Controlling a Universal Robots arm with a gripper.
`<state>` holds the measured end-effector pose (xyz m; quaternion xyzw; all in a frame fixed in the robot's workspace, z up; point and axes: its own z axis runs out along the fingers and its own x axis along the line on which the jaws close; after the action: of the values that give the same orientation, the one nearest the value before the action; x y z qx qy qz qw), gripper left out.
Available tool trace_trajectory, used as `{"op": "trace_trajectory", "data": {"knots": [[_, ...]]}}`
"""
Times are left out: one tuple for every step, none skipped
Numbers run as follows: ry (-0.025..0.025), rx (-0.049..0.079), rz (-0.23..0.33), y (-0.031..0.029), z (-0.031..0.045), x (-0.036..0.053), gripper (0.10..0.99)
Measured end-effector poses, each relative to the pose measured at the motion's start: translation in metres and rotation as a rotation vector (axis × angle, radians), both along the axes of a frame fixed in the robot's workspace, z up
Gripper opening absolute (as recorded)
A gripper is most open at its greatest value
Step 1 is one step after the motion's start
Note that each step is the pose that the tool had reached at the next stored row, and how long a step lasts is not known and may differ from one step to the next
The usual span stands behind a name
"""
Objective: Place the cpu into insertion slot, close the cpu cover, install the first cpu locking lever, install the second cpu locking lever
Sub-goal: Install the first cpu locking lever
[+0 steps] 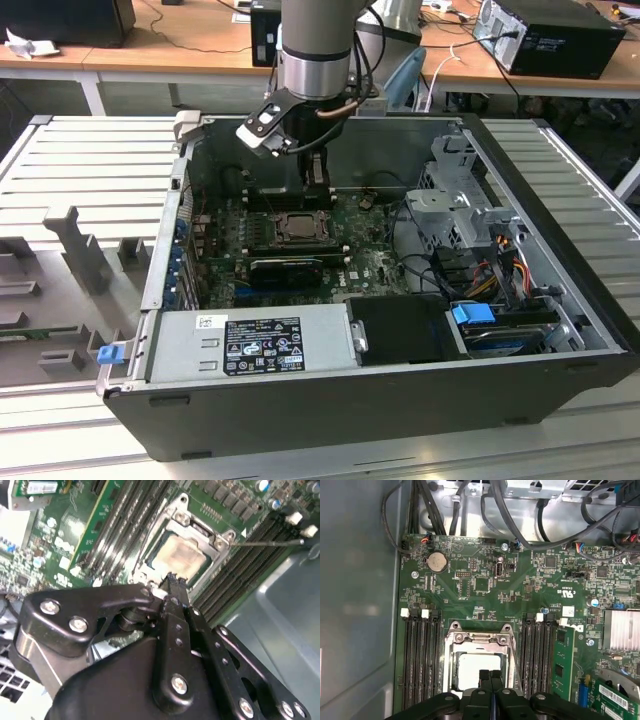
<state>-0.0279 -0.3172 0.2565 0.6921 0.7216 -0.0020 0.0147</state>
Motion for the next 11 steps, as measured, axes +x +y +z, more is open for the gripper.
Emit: {"op": "trace_trajectory", "data": {"knots": [[0.0001, 0.000, 0.000, 0.0000, 0.0036, 0.0000, 0.106], [0.0000, 0.000, 0.000, 0.0000, 0.0087, 0.0000, 0.106], [0.0000, 0.000, 0.000, 0.0000, 0.0139, 0.0000, 0.106], [0.0000, -0.001, 0.000, 0.0000, 0.0184, 0.0000, 0.106], [0.0000, -0.001, 0.000, 0.0000, 0.0233, 0.0000, 0.106], [0.0000, -0.001, 0.000, 0.0000, 0.0268, 0.0000, 0.106], [0.0000, -0.001, 0.000, 0.0000, 0.0297, 0.0000, 0.106], [-0.0001, -0.001, 0.000, 0.0000, 0.0304, 0.0000, 0.106], [-0.0002, -0.001, 0.000, 0.0000, 0.0304, 0.0000, 0.106], [-0.0001, -0.001, 0.003, 0.0000, 0.0304, 0.0000, 0.106], [0.0000, -0.001, 0.012, 0.0000, 0.0305, 0.0000, 0.106]]}}
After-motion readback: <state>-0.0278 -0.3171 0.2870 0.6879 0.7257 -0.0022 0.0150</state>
